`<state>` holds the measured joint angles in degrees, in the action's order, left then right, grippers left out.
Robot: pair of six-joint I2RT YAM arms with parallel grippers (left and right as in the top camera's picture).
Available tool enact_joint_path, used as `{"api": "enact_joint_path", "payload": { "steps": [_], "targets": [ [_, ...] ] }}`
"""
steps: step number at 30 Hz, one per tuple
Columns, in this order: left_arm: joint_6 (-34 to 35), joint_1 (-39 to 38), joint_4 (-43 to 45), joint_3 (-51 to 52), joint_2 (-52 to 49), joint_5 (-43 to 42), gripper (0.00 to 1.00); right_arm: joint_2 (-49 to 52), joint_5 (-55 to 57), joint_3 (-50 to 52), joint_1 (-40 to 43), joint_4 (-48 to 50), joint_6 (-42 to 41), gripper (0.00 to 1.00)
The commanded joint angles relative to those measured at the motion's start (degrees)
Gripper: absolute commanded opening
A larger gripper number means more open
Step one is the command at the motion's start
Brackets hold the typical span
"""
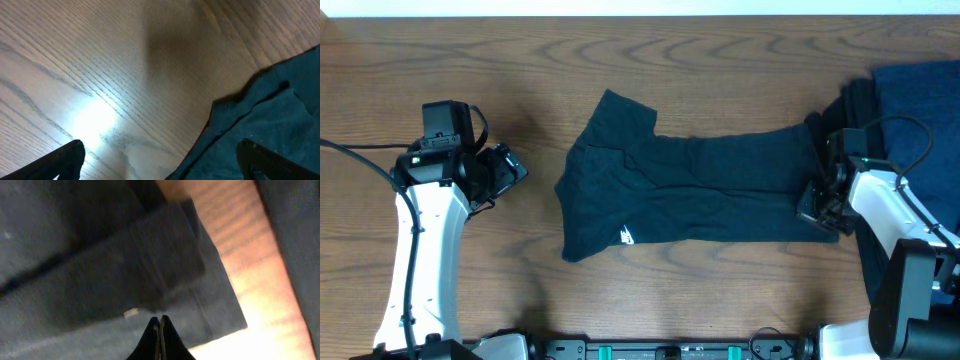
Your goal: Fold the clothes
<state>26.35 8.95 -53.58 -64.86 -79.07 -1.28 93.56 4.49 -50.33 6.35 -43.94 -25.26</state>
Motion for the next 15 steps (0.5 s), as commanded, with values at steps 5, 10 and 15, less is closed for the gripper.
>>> {"api": "enact_joint_path", "payload": {
  "steps": [5,10,15],
  "targets": [
    [0.1,0.2,-0.1,-0.3,0.0,0.5,0.98,-0.7,0.0,1.6,0.3,6.8,-0.6,0.01],
    [0.1,0.2,-0.1,-0.3,0.0,0.5,0.98,-0.7,0.0,1.6,0.3,14.2,-0.6,0.01],
    [0.1,0.2,-0.1,-0.3,0.0,0.5,0.98,-0.7,0.0,1.6,0.3,19.4,-0.6,0.01]
  ]
}}
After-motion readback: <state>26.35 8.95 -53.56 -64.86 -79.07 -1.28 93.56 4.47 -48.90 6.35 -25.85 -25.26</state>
